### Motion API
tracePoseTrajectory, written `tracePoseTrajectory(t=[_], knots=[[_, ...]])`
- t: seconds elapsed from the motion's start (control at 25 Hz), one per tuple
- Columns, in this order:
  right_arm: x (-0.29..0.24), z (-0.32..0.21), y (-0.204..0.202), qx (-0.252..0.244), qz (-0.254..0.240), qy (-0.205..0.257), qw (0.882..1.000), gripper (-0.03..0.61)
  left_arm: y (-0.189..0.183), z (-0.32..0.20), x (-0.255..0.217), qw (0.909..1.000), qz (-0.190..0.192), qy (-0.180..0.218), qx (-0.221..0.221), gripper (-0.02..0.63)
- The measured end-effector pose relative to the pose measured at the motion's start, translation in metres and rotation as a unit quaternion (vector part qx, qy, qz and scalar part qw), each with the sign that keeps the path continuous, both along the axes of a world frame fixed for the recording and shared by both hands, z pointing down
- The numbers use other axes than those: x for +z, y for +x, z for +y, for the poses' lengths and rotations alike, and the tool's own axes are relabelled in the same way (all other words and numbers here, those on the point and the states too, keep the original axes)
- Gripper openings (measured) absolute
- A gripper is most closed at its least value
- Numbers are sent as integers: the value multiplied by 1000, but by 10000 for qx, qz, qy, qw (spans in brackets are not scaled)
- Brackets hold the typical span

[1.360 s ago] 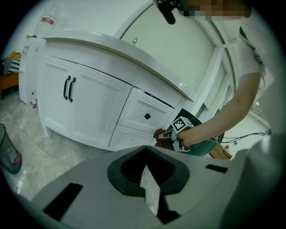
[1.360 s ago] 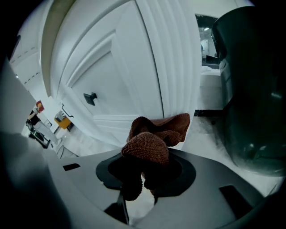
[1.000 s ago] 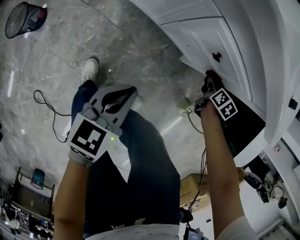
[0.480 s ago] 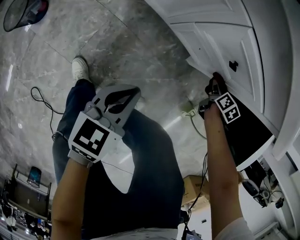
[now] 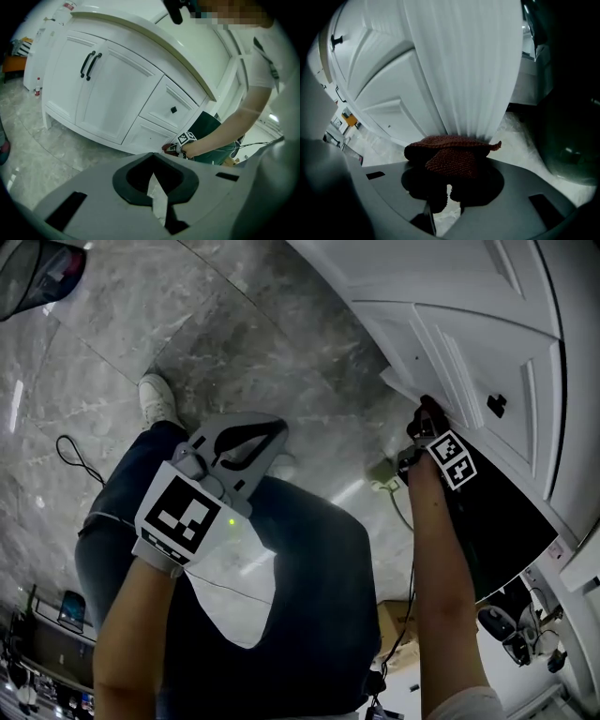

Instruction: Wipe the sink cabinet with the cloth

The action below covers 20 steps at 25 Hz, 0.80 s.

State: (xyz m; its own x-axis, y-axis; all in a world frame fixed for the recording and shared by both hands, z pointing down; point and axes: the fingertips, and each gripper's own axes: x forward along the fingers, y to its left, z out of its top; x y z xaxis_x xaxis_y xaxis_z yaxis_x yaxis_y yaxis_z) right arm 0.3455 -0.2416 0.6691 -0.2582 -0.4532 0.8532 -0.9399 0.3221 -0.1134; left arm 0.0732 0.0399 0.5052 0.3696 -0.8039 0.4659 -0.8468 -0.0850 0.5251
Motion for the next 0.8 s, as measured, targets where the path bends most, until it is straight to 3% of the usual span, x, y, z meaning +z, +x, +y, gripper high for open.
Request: tracePoseTrajectory(t=[0.44,0.8], knots=[[74,-2,5,129,356,-113,9992,127,-20,-40,7,9994,12,304,192,11],[102,-5,3,424,465,-124,9979,127,-16,-41,9,9990,90,333,295,11]])
